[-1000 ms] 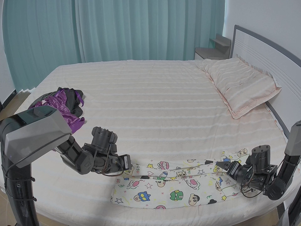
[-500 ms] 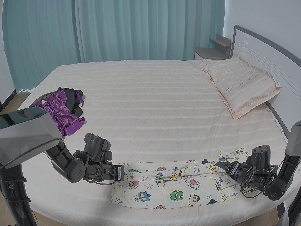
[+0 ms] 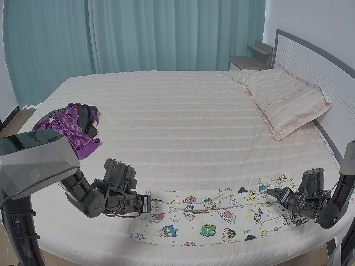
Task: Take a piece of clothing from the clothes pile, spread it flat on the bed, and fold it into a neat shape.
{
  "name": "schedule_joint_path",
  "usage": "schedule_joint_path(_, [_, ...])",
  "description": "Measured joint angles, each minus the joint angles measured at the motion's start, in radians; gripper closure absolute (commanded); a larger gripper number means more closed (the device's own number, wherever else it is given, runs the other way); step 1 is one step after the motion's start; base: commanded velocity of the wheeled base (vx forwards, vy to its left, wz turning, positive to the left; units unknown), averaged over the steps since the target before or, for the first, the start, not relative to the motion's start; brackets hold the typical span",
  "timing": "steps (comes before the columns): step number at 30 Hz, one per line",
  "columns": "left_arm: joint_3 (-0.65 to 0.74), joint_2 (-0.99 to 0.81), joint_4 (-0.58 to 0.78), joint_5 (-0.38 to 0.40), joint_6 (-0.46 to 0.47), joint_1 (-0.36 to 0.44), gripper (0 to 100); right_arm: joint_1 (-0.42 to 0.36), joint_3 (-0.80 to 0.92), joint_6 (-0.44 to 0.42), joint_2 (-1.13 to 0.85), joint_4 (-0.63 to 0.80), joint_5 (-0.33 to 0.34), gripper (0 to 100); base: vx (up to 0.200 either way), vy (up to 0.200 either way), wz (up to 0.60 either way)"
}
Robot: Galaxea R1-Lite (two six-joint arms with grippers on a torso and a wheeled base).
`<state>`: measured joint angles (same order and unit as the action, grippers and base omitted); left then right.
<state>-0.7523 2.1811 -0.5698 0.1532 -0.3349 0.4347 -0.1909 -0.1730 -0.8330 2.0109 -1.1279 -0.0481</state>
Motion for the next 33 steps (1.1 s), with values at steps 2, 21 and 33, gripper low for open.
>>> schedule_joint_path(2, [-0.004, 0.0, 0.0, 0.0, -0.007, -0.001, 100, 0.01, -0.019, 0.0, 0.008, 0.041, -0.001, 0, 0.0, 0.0, 0.0])
schedule_joint_path(21, [-0.026, -0.005, -0.001, -0.023, -0.035, -0.006, 100, 0.106, -0.129, -0.023, 0.133, 0.058, -0.007, 0, 0.0, 0.0, 0.0])
schedule_joint_path(33, [-0.04, -0.007, 0.002, -0.025, -0.036, -0.006, 100, 0.148, -0.161, 0.023, 0.203, -0.027, -0.044, 0, 0.0, 0.0, 0.0])
